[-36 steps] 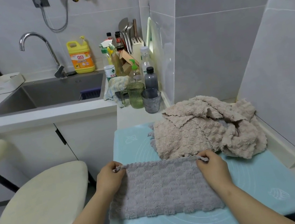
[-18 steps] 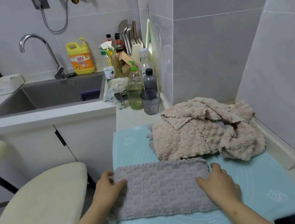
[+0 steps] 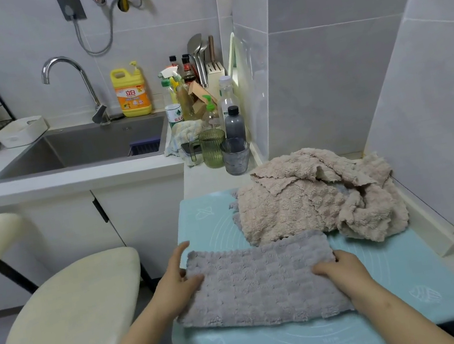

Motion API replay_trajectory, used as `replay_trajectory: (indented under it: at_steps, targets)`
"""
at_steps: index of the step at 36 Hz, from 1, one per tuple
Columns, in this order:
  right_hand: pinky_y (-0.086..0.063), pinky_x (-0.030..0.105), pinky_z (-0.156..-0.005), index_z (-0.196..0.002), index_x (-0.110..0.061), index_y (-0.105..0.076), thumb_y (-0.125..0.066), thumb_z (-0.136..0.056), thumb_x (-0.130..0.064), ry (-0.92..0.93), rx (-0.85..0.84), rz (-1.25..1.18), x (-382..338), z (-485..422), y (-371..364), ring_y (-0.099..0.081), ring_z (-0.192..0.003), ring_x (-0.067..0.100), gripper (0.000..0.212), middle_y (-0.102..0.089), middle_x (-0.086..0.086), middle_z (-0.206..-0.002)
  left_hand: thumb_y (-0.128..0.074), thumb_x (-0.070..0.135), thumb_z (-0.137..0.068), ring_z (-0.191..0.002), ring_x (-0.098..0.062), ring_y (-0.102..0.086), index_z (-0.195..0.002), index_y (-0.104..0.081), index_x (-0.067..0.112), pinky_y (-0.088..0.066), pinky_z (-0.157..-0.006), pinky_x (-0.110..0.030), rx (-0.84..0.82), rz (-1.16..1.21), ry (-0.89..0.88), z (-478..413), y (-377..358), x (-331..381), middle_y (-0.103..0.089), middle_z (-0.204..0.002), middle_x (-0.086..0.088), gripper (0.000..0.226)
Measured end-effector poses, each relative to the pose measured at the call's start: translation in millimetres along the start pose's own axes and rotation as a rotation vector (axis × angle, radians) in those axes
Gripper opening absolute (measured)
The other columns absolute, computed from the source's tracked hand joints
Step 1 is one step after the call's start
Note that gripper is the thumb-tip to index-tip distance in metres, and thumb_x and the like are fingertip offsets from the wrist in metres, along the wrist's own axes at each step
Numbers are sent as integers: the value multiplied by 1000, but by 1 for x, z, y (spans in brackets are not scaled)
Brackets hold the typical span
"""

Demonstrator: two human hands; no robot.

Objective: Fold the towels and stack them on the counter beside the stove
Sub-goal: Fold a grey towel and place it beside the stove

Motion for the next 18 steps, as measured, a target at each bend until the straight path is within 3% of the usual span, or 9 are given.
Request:
replay_trajectory:
  at_steps: [3, 6, 9, 11, 13, 15, 18]
  targets:
    - [-48, 30, -65, -88, -6, -52, -62, -81, -2, -46, 16, -15, 7, -2, 9, -59, -76, 28, 13, -61, 16, -89, -52, 9, -94, -50, -9, -40, -106, -56, 28, -38, -47, -21, -43, -107, -27, 6, -10, 3, -55, -82, -3, 23]
    - [-48, 30, -61, -94, -5, -48, -64, -80, -1, -83, -10, -15, 15, -1, 11, -60, -76, 27, 21, -60, 16, -93, -51, 10, -94, -68, -13, -54, -87, -60, 28, -49, -68, -30, -57, -254, -84, 8, -19, 5, -63, -91, -10, 21]
    - [-47, 29, -55, -87, -9, -48, -65, -81, -1, -87, -17, -61, 16, 0, 11, -61, -71, 25, 20, -59, 12, -87, -52, 22, -93, -95, -16, -56, -100, -57, 29, -47, -83, -28, 64, -481, -85, 12, -17, 7, -49, -119, -3, 12]
    - [-47, 29, -53, -87, -8, -48, -66, -82, -2, -89, -14, -85, 14, 0, 10, -61, -69, 25, 19, -59, 12, -84, -53, 27, -91, -113, -24, -48, -115, -57, 28, -44, -87, -30, 218, -731, -140, 17, -16, 14, -39, -137, -4, 24]
    - [-46, 29, -53, -96, -4, -48, -65, -82, -2, -91, -3, -86, 14, -1, 9, -60, -68, 26, 21, -59, 12, -84, -55, 29, -89, -111, -25, -49, -117, -59, 25, -43, -80, -31, 300, -768, -243, 23, -20, 27, -47, -132, -5, 29]
    - [-46, 29, -53, -101, -2, -48, -64, -83, -1, -96, 0, -89, 14, 0, 8, -60, -70, 26, 24, -58, 12, -85, -52, 34, -90, -98, -16, -54, -115, -58, 28, -43, -72, -26, 179, -694, -295, 26, -33, 36, -54, -113, 3, 26]
    - [-49, 31, -57, -104, -2, -50, -64, -82, 0, -93, -6, -93, 15, 0, 7, -61, -74, 28, 26, -59, 13, -89, -52, 36, -90, -91, -11, -54, -119, -52, 34, -43, -76, -22, -97, -646, -234, 25, -55, 32, -49, -100, 8, 29]
Point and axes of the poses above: each hand's wrist, its own z-axis away from the middle knuckle, its own y-axis out of the back of the hand, x = y × z, the point moved 6 cm from there along -z, towards the middle knuckle
